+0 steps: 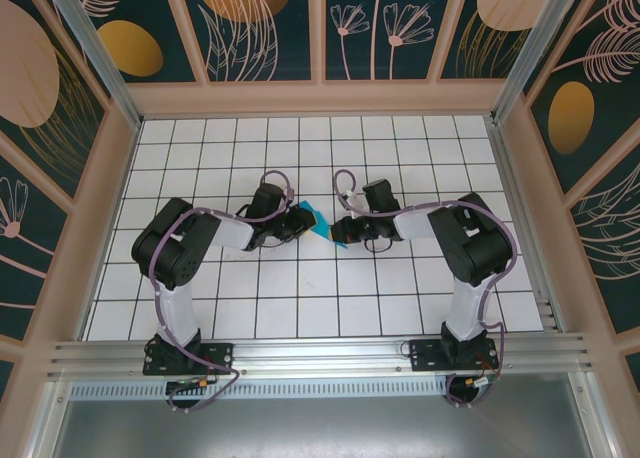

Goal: Fold a paper plane with a square sheet of paper (pick it up from the middle)

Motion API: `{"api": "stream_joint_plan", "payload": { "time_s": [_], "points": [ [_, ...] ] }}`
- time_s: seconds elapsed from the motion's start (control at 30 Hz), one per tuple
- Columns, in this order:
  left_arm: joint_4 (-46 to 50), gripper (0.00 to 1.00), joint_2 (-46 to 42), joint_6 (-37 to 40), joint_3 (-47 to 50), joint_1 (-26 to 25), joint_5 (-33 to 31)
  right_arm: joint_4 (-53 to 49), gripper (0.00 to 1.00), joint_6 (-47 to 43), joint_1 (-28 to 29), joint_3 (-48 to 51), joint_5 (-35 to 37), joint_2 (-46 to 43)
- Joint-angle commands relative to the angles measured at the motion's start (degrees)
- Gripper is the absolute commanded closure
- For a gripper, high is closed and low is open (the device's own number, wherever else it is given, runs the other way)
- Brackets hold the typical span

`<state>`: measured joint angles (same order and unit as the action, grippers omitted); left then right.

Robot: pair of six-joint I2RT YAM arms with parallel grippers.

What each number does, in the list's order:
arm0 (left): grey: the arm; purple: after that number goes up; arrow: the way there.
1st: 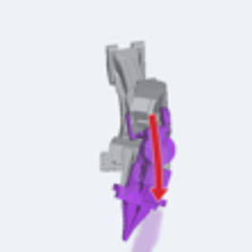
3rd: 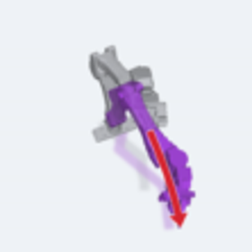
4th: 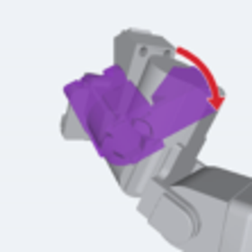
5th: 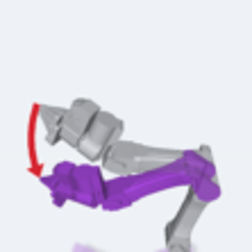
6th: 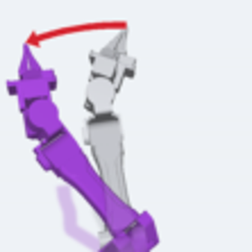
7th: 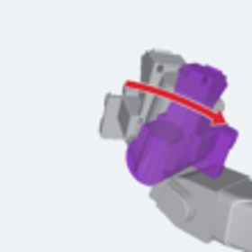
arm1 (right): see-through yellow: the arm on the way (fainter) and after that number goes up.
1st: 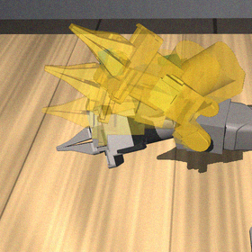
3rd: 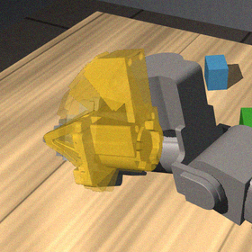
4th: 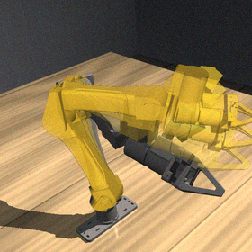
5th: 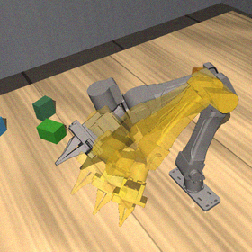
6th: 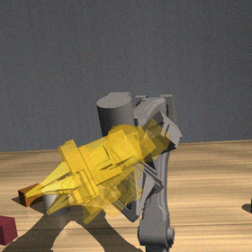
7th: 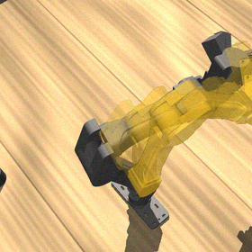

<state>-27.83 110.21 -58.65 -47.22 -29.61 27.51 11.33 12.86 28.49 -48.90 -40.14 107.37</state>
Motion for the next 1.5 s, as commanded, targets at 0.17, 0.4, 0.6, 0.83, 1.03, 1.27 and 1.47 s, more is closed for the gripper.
{"api": "stream_joint_plan", "payload": {
  "time_s": [0.17, 0.4, 0.6, 0.83, 1.03, 1.27, 1.47],
  "points": [
    [-2.1, 0.74, -4.5, 3.0, -0.5, 0.0, 1.4, 2.1, 1.00, 3.6, -0.7, 0.8, -5.3, 0.4],
    [-8.3, 0.71, -6.2, 1.0, 3.6, -0.9, 4.0, 6.6, 1.00, 11.8, -1.6, 1.1, -9.2, 2.3],
    [-8.9, 0.75, -3.6, 0.3, 3.6, -1.6, 3.9, 4.1, 1.00, 12.8, -1.6, 0.2, -8.2, 4.0],
    [-9.4, 0.77, -2.8, 0.2, 4.3, -1.6, 3.4, 1.9, 1.00, 14.3, -2.1, -0.8, -6.3, 6.0],
    [-11.0, 0.77, -3.6, 0.2, 6.1, -1.7, 3.3, 1.5, 1.00, 15.1, -2.5, -0.9, -6.3, 6.6],
    [-12.1, 0.79, -2.1, -0.3, 6.0, -1.7, 4.0, 1.4, 1.00, 15.7, -2.8, -1.1, -6.8, 7.1],
    [-9.1, 0.81, -0.6, 0.3, 4.4, -1.7, 3.4, 1.0, 1.00, 15.6, -2.8, -1.4, -7.1, 7.5]
  ]
}}
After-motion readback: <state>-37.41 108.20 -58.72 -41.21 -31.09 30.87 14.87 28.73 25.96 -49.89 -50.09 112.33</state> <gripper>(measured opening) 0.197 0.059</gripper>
